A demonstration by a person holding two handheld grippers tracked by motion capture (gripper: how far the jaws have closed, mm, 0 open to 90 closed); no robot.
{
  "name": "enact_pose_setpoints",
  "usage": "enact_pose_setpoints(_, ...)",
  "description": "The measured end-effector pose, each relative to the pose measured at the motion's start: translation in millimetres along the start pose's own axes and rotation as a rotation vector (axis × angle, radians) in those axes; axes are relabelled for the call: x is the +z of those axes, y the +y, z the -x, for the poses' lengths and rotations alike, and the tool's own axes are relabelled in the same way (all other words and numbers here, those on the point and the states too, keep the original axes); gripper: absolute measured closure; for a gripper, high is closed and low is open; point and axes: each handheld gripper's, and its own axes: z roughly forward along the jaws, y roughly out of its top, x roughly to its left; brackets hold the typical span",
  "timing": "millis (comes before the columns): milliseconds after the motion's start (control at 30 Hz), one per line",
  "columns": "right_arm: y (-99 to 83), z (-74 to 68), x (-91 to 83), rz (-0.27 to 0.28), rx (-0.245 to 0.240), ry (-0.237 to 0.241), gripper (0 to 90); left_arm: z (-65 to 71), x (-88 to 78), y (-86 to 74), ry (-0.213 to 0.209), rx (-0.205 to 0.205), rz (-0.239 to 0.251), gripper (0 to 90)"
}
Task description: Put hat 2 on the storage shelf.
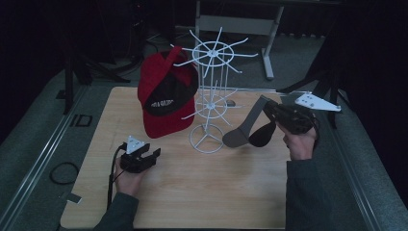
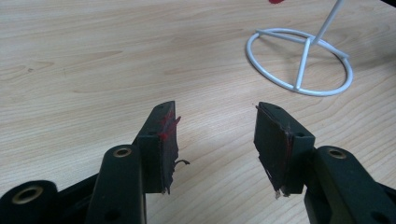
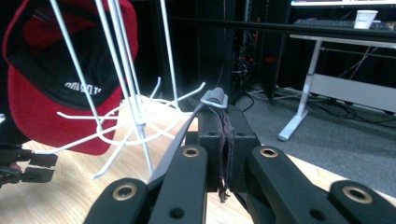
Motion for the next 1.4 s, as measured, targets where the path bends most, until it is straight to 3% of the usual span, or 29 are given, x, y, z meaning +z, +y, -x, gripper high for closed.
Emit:
enact_pose_setpoints(267, 5.8, -3.6, -5.0, 0.012, -0.013, 0.013, 87.7, 1.1, 1.0, -0.6, -0.002, -0.001, -0.002, 49.7)
enact_pose_setpoints(667, 16.4, -8.8, -11.6, 0.043, 0.006, 0.087, 87.7, 1.3, 1.5, -0.9, -0.004, 0.000, -0.003, 49.7)
enact_pose_setpoints(1233, 28.2, -16.4, -19.9, 0.082, -0.005, 0.116, 87.7, 1.1, 1.3, -1.0, -0.003, -0.002, -0.003, 49.6)
enact_pose_setpoints(1400, 32.0, -21.1, -25.7, 0.106, -0.007, 0.144, 87.7, 1.2, 1.5, -1.0, -0.004, -0.002, -0.002, 49.6)
